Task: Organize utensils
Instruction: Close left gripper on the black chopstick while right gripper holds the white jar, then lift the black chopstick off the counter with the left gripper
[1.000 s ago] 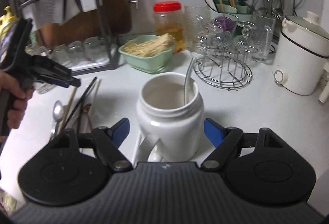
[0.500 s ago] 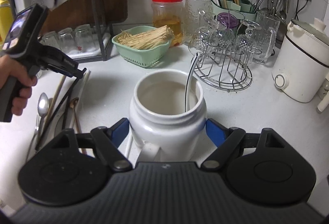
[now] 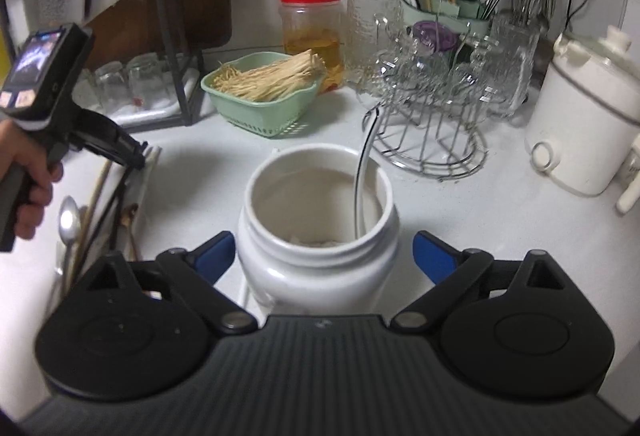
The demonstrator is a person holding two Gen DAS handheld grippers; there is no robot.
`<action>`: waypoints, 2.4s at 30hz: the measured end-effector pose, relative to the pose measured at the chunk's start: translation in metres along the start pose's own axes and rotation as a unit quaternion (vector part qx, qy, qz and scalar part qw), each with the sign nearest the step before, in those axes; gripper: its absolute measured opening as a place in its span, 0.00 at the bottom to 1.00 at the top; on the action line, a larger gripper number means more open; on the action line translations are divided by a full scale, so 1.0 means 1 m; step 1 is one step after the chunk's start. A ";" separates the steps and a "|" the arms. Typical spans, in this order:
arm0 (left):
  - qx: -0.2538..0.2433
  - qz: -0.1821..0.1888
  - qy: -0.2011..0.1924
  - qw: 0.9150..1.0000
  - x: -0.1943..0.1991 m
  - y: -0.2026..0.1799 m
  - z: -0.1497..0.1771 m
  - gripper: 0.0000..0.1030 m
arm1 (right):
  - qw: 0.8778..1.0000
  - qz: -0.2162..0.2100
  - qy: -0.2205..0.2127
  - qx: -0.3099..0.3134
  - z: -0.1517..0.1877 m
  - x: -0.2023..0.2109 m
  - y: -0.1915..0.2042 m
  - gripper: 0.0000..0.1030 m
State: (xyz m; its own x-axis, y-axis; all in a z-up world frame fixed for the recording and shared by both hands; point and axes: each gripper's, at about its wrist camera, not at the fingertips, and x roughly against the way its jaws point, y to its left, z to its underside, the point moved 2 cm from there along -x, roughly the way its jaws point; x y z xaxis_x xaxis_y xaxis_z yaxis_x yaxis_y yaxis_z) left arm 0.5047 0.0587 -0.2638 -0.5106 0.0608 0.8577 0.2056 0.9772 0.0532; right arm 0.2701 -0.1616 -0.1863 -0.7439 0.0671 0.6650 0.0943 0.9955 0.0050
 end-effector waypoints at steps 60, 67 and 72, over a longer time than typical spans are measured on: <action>0.106 0.012 -0.209 0.972 0.270 -0.055 0.016 0.07 | 0.992 -0.114 0.005 0.059 -0.011 -0.026 -0.018 0.88; 0.094 0.033 -0.220 0.970 0.286 -0.073 0.001 0.07 | 0.991 -0.120 0.016 0.065 -0.013 -0.026 -0.019 0.88; 0.092 0.057 -0.250 0.962 0.305 -0.088 -0.016 0.07 | 0.991 -0.120 0.017 0.065 -0.012 -0.026 -0.018 0.88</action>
State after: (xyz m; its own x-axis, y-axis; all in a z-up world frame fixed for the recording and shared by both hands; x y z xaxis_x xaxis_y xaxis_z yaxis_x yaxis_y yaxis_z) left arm 0.3446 -0.0125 0.0012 -0.8409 0.2144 0.4969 0.1553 0.9752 -0.1578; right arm 0.2960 -0.1824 -0.1944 -0.7117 -0.1725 0.6810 -0.1701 0.9829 0.0712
